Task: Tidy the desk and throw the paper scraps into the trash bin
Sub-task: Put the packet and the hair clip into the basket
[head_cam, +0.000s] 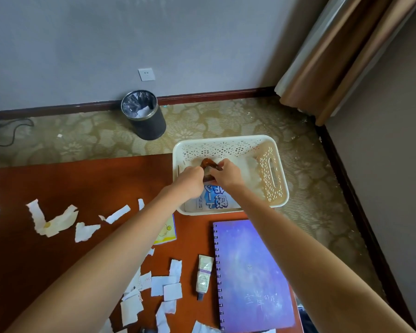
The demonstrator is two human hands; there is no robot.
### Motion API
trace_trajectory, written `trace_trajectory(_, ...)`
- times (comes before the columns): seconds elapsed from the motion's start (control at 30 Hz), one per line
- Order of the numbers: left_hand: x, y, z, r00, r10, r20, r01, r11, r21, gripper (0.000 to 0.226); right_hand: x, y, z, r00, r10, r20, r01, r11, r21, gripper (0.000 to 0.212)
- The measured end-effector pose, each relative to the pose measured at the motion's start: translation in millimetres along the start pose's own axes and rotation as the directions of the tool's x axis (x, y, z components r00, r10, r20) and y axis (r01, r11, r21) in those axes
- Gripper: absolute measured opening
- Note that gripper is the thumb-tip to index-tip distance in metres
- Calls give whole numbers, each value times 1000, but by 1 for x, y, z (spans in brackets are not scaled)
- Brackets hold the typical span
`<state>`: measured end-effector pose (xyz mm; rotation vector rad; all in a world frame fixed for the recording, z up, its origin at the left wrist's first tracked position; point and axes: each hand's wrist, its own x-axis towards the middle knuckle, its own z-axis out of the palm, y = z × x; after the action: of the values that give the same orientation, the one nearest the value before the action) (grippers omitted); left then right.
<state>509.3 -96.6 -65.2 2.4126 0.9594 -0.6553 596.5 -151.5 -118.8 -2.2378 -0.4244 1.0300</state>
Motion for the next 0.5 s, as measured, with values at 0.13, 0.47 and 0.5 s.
trace_trajectory(0.13, 2, 2, 6, 998, -54, 14, 55, 996, -66, 35, 2, 5, -6, 993, -71, -99, 52, 982, -180, 28)
trace_trajectory(0.47, -1, 0, 13, 993, -37, -111, 30, 997, -67, 40, 7, -2, -1, 997, -58, -60, 62, 996, 69, 21)
trace_trajectory(0.5, -1, -1, 13, 994, -39, -106, 33, 998, -59, 36, 8, -1, 0, 997, -58, -50, 62, 995, 82, 21)
